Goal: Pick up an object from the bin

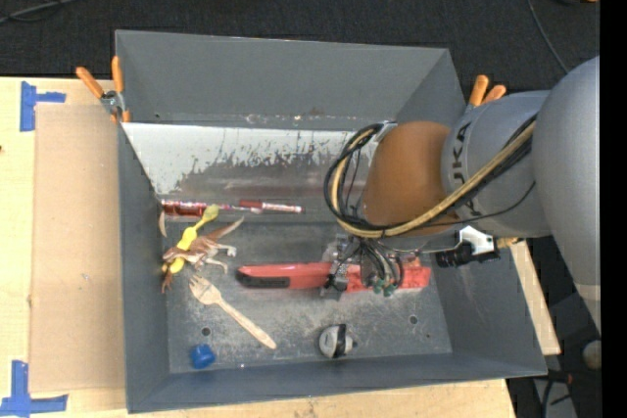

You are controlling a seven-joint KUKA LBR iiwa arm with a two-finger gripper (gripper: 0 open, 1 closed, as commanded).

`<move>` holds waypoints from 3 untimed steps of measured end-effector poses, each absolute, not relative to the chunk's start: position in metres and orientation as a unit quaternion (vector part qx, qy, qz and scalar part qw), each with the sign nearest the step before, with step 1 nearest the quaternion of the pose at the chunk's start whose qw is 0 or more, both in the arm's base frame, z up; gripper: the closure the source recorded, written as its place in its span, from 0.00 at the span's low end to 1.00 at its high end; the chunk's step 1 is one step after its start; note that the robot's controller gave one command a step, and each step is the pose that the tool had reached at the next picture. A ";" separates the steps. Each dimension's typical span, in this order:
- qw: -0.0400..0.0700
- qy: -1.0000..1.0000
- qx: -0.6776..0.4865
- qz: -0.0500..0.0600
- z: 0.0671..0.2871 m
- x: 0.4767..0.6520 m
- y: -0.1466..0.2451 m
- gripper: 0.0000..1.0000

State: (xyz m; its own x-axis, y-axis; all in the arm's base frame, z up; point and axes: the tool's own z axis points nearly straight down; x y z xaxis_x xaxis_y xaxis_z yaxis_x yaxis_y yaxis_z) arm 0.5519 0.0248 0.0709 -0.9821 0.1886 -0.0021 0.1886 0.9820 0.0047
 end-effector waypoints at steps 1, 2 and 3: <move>0.001 0.999 -0.048 0.003 0.070 0.574 0.013 1.00; 0.001 0.990 -0.138 0.002 0.070 0.600 0.020 1.00; -0.003 0.987 -0.160 0.002 0.128 0.583 0.036 1.00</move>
Offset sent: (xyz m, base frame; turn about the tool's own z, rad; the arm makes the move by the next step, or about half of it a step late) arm 0.0466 -0.0054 -0.0005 -0.4662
